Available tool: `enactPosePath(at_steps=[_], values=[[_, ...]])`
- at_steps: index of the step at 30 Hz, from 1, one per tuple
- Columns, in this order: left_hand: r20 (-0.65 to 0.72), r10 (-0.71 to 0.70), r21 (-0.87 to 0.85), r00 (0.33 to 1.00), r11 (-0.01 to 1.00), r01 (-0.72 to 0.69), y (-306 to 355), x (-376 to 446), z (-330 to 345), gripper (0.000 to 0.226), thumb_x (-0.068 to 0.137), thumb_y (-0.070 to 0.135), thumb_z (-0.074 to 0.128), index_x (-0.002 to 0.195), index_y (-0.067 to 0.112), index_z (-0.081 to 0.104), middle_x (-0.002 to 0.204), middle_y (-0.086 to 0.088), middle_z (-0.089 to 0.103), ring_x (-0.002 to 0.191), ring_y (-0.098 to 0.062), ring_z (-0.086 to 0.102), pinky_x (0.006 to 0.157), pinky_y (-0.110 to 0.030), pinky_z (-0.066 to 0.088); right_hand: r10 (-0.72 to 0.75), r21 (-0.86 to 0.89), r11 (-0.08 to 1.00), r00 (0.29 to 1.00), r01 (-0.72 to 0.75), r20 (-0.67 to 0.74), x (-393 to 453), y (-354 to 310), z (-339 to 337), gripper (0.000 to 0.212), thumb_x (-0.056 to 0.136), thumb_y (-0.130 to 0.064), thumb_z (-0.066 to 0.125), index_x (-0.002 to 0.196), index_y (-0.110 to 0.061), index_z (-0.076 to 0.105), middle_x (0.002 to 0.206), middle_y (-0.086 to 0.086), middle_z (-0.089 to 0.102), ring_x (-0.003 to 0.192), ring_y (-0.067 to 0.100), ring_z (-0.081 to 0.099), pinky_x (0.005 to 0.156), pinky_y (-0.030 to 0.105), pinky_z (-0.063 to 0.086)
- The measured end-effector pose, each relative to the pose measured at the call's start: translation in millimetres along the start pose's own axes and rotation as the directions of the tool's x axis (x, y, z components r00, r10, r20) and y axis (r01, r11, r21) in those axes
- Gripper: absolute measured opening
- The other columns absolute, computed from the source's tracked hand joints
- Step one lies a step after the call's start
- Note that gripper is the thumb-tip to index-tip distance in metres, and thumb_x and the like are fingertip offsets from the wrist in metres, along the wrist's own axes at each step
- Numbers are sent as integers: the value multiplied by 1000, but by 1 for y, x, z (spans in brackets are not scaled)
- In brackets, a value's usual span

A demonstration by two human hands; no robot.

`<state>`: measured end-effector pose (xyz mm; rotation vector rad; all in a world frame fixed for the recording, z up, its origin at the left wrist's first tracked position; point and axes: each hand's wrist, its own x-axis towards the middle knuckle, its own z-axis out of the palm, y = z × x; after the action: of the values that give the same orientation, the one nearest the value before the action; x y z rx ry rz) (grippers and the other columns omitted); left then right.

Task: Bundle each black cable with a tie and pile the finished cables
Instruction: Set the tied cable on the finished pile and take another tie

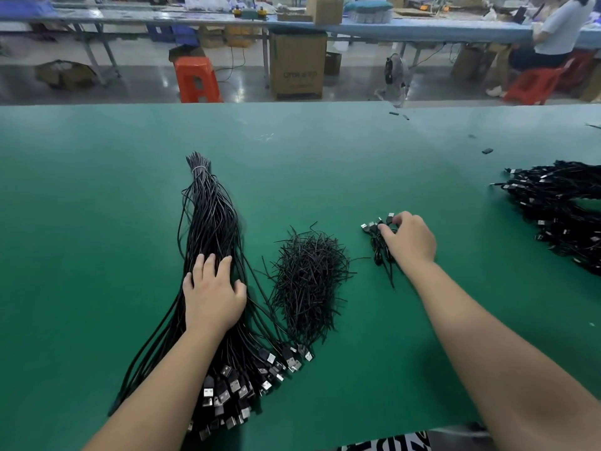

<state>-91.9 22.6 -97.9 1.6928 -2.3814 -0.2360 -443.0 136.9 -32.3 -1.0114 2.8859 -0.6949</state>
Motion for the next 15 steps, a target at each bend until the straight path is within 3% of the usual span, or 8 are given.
enactPosePath(at_steps=[2,4,6,9,12,15], values=[[-1,-3,-16,1000,1000,3,-1,1,-1,60,95,41,43,153,27,34,163,-5,26,154,-22,7,123,-50,14,-98,77,992,995,98,3,-15,-24,-7,27,97,-40,59,104,-17,70,101,3,72,81,20,60,64,29,42],[2,-7,-41,1000,999,7,-2,1,-2,59,97,42,42,153,27,34,163,-4,26,154,-20,6,124,-49,13,-252,137,961,963,238,94,-42,-55,-13,25,99,-39,57,101,-19,72,94,-2,74,78,17,65,67,32,54],[1,-10,-75,1000,997,10,-2,2,-2,57,99,41,41,153,28,34,164,-2,25,154,-19,5,124,-48,12,-396,223,911,886,347,243,-79,-84,-16,22,99,-40,55,98,-24,71,84,-11,70,70,12,67,67,34,61],[-9,-14,-115,1000,993,13,-3,1,-2,53,100,35,40,153,26,36,163,-1,27,154,-18,6,124,-47,12,-550,275,835,725,476,415,-136,-113,-10,18,99,-41,55,98,-30,70,77,-15,67,51,0,53,52,22,53],[-19,-11,-115,1000,993,8,-3,2,-3,52,99,29,41,151,24,40,162,-3,30,153,-19,10,123,-47,14,-594,252,784,568,567,570,-173,-123,2,22,98,-40,57,111,-27,69,83,-13,66,69,6,58,71,30,55],[-28,-7,-115,1000,993,3,-3,2,-3,52,98,27,43,150,23,42,161,-4,32,153,-20,12,122,-47,14,-569,240,787,518,568,639,-194,-129,13,39,94,-53,60,121,-24,64,98,-6,71,95,17,63,84,36,53]])
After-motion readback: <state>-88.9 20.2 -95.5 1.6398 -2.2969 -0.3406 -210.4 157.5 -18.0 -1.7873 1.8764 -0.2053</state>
